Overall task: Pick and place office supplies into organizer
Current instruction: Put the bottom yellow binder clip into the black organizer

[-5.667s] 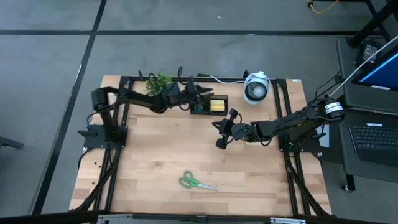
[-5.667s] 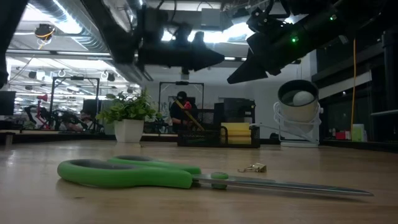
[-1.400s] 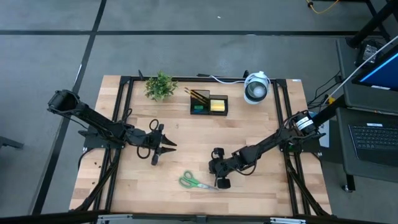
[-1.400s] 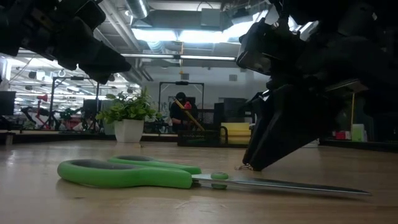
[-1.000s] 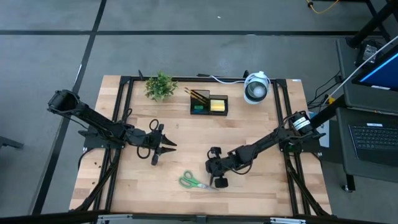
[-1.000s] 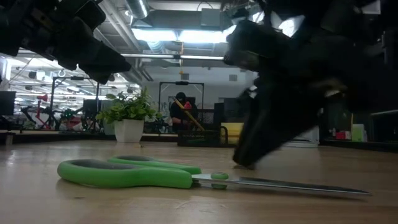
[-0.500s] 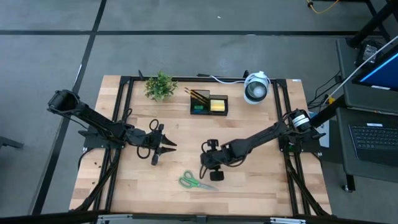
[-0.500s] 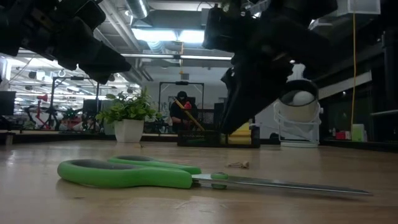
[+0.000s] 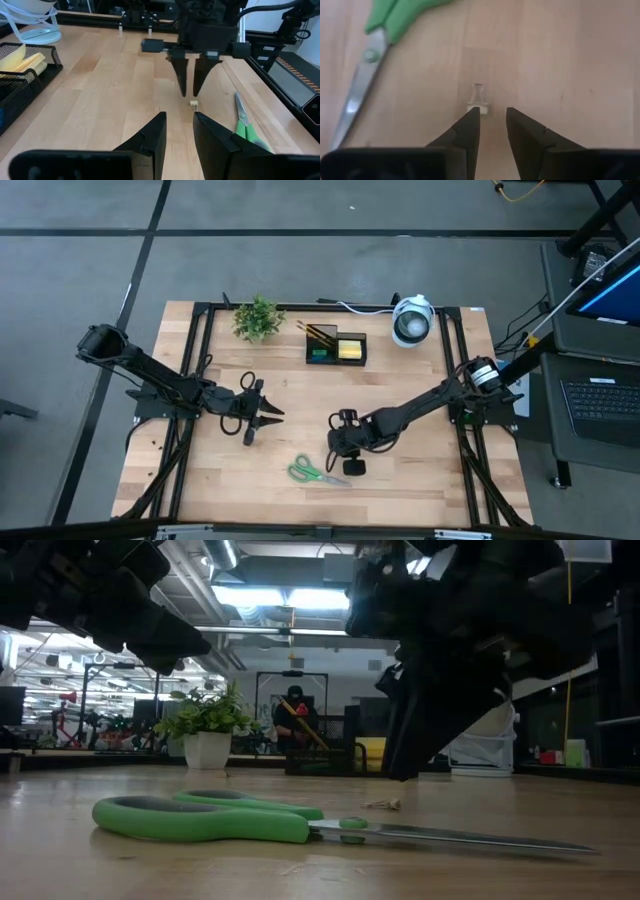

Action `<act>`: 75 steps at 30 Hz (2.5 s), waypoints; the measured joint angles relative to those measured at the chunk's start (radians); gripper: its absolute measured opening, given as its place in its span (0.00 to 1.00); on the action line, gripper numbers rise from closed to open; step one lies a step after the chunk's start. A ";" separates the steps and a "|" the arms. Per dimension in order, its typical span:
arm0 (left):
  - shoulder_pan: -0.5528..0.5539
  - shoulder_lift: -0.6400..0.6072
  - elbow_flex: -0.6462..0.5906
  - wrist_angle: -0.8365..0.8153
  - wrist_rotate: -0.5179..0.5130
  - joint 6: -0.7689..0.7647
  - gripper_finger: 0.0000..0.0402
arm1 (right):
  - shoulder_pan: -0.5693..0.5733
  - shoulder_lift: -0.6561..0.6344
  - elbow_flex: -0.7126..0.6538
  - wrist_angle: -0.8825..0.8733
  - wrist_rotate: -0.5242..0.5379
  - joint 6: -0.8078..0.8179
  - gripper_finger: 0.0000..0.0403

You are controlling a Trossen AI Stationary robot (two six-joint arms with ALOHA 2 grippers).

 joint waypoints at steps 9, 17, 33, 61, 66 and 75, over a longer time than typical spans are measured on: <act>0.000 0.000 0.000 0.000 0.000 -0.001 0.23 | 0.004 0.010 -0.002 0.023 0.003 0.015 0.41; 0.000 0.000 0.000 -0.001 0.000 -0.001 0.23 | 0.017 0.034 -0.003 0.030 -0.011 0.032 0.48; 0.000 0.000 0.000 0.000 0.000 -0.001 0.23 | 0.017 0.076 0.002 0.034 -0.010 0.033 0.48; 0.000 0.000 0.000 0.000 0.000 -0.002 0.23 | 0.016 0.078 -0.001 -0.005 -0.003 0.030 0.24; 0.000 0.000 0.000 0.000 0.000 -0.002 0.23 | 0.016 0.077 -0.001 -0.006 -0.002 0.028 0.19; 0.000 0.000 0.000 0.000 0.000 -0.002 0.23 | 0.016 0.077 -0.001 -0.003 -0.002 0.027 0.19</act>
